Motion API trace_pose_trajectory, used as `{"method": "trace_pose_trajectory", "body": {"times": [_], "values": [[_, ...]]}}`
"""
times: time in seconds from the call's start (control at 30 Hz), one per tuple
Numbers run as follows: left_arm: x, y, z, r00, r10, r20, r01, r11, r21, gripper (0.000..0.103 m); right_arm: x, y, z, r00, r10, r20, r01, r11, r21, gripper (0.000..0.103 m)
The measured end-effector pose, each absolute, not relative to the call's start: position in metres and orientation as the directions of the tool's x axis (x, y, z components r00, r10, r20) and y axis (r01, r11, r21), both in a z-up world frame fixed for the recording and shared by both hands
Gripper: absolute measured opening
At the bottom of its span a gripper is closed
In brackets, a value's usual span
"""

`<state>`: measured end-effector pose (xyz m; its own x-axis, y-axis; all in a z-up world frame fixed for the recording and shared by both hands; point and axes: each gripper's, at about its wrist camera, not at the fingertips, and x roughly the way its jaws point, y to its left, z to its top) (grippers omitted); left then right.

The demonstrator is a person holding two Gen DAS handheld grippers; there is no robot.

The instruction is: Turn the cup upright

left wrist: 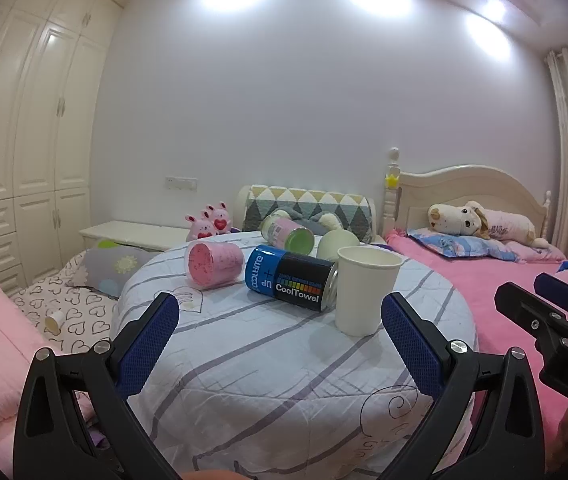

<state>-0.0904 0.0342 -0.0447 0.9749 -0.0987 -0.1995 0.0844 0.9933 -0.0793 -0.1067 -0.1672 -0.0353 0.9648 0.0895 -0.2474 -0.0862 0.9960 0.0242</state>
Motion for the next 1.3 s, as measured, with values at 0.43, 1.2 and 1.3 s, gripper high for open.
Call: {"method": "trace_pose_trajectory", "body": {"times": [0.43, 1.2, 1.3], "values": [[-0.0906, 0.0342, -0.0445, 0.977, -0.088, -0.196, 0.078, 0.995, -0.062, 0.102, -0.1089, -0.1647, -0.0321, 0.962, 0.088, -0.259, -0.089, 0.996, 0.005, 0.08], [-0.0916, 0.0287, -0.0428, 0.978, -0.056, -0.202, 0.052, 0.998, -0.023, 0.102, -0.1075, -0.1624, -0.0321, 0.959, 0.081, -0.271, -0.089, 0.996, -0.02, 0.08], [-0.0901, 0.0291, -0.043, 0.976, -0.061, -0.21, 0.056, 0.998, -0.031, 0.102, -0.1061, -0.1619, -0.0332, 0.958, 0.074, -0.278, -0.085, 0.996, -0.028, 0.08]]}}
